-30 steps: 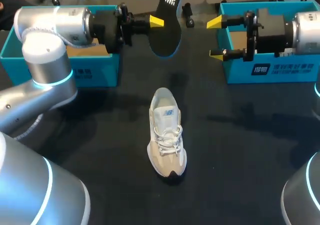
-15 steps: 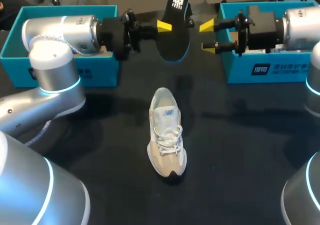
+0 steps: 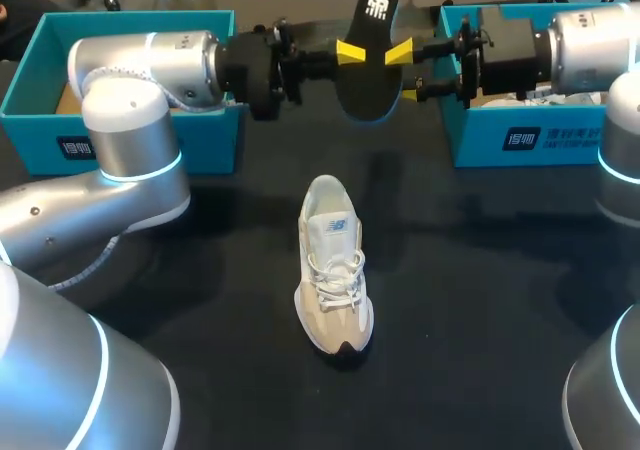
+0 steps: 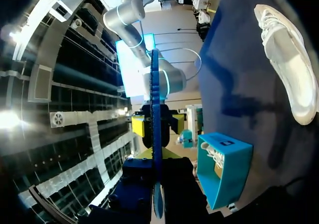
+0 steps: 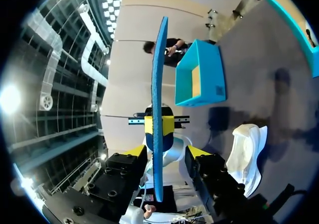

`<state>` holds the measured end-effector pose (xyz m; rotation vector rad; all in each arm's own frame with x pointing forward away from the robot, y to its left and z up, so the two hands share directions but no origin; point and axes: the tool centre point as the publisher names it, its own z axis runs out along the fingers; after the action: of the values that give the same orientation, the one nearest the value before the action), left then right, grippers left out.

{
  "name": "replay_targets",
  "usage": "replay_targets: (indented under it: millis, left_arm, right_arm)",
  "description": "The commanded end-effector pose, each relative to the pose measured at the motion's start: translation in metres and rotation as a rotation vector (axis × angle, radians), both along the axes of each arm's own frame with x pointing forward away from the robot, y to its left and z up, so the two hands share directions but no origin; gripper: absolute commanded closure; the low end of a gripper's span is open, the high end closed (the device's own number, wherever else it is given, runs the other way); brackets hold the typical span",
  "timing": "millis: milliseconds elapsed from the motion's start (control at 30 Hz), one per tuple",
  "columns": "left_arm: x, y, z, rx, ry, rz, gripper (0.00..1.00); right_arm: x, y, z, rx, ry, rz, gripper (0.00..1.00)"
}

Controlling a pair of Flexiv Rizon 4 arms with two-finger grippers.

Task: Take the shoe out of the shoebox, open the shoe tongue, remove and reinsert the insole, then place the shoe into the shoebox

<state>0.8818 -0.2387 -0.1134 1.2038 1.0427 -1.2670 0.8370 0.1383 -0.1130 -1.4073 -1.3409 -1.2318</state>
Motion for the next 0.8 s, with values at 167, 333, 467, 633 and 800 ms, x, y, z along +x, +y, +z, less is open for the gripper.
replay_targets:
  millis: [167,333,467,633,800]
  left_arm:
    - [0.0036,-0.0124,-0.0005,-0.008,-0.002,-0.001,1.0]
    - [0.0027,-0.0148,-0.0001,-0.016,-0.003,-0.001,1.0]
    - [0.0011,-0.0127,-0.0009,-0.018,0.0,-0.004,1.0]
    - [0.0003,-0.0111,-0.0013,-0.022,0.005,-0.003,1.0]
    - [-0.0027,-0.0103,0.0001,-0.027,0.011,-0.006,1.0]
  right_arm:
    - [0.0012,0.0068,-0.0022,0.003,0.003,-0.001,0.54]
    - [0.0022,0.0087,-0.003,0.008,0.0,-0.001,0.59]
    - [0.0024,0.0089,-0.0035,0.01,-0.003,-0.005,0.64]
    - [0.0037,0.0089,-0.0045,0.01,-0.005,-0.005,0.73]
    - [0.0048,0.0093,-0.0048,0.01,-0.006,0.0,1.0]
